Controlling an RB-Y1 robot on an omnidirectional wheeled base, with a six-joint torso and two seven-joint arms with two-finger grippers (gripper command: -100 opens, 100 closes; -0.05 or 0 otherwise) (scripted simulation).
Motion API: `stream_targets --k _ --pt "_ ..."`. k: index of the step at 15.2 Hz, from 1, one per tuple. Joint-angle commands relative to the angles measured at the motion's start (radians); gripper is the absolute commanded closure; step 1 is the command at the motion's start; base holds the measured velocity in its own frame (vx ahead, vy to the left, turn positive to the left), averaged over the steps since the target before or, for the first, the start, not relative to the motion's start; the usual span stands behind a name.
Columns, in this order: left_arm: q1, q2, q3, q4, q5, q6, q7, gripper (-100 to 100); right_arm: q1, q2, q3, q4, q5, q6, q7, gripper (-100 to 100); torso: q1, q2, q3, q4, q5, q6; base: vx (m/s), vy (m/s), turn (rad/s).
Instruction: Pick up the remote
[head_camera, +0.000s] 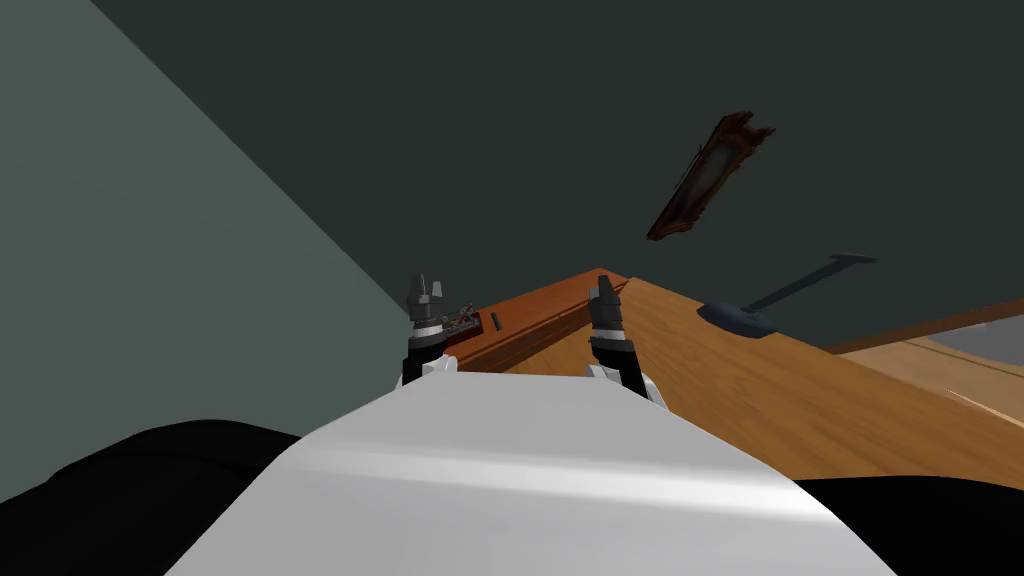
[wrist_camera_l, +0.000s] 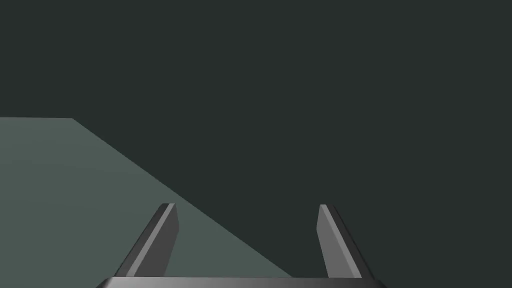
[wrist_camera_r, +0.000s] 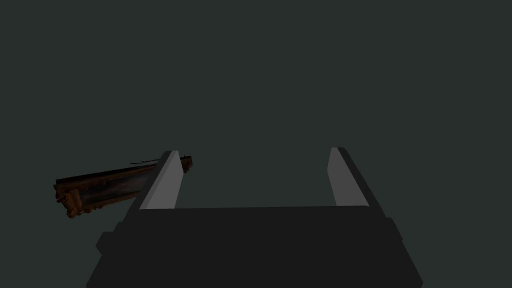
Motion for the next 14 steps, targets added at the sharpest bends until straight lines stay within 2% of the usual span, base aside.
stream_targets --k 1,3,4,5,6,7,8,11,12,13,14 --pt "-0.007 0.032 0.007 0.03 0.012 0.023 -0.015 -100 0.0 0.0 0.0 0.0 0.0 0.0 0.0 0 0.0 0.0 0.0 0.0 0.0 0.0 -0.001 -0.002 -0.119" --pt "-0.018 0.068 0.017 0.074 0.03 0.056 -0.036 -100 0.0 0.0 0.0 0.0 0.0 0.0 0.0 0 0.0 0.0 0.0 0.0 0.0 0.001 -0.003 0.001 -0.239" --pt "-0.018 0.068 0.017 0.074 0.03 0.056 -0.036 -100 0.0 0.0 0.0 0.0 0.0 0.0 0.0 0 0.0 0.0 0.0 0.0 0.0 0.001 -0.004 0.006 -0.163" --pt "-0.025 0.087 0.023 0.102 0.041 0.078 -0.05 -100 0.0 0.0 0.0 0.0 0.0 0.0 0.0 0 0.001 0.0 0.0 0.0 0.0 0.0 -0.001 0.004 -0.158" --pt "-0.025 0.087 0.023 0.102 0.041 0.078 -0.05 -100 0.0 0.0 0.0 0.0 0.0 0.0 0.0 0 0.001 0.0 0.0 0.0 0.0 0.0 -0.001 0.005 -0.121" --pt "-0.032 0.107 0.031 0.135 0.055 0.103 -0.066 -100 0.0 0.0 0.0 0.0 0.0 0.0 0.0 0 0.001 0.0 0.0 0.0 0.0 0.0 0.0 0.002 -0.184" --pt "-0.032 0.107 0.031 0.135 0.055 0.103 -0.066 -100 0.0 0.0 0.0 0.0 0.0 0.0 0.0 0 0.001 0.0 0.0 0.0 0.0 0.001 0.001 0.004 -0.152" --pt "-0.051 0.148 0.048 0.204 0.086 0.161 -0.104 -100 0.0 0.0 0.0 0.0 0.0 0.0 0.0 0 0.001 0.0 0.0 0.0 0.0 0.0 0.001 0.003 -0.196" --pt "-0.051 0.148 0.048 0.212 0.086 0.161 -0.104 -100 0.0 0.0 0.0 0.0 0.0 0.0 0.0 0 0.001 0.0 0.0 0.0 0.0 0.001 0.001 0.004 -0.185" --pt "-0.062 0.169 0.058 0.242 0.103 0.194 -0.125 -100 0.0 0.0 0.0 0.0 0.0 0.0 0.0 0 0.001 0.0 0.0 0.0 0.0 0.0 0.002 0.003 -0.235" --pt "-0.062 0.169 0.058 0.255 0.103 0.194 -0.125 -100 0.0 0.0 0.0 0.0 0.0 0.0 0.0 0 0.001 0.0 0.0 0.0 0.0 0.001 0.002 0.006 -0.198"
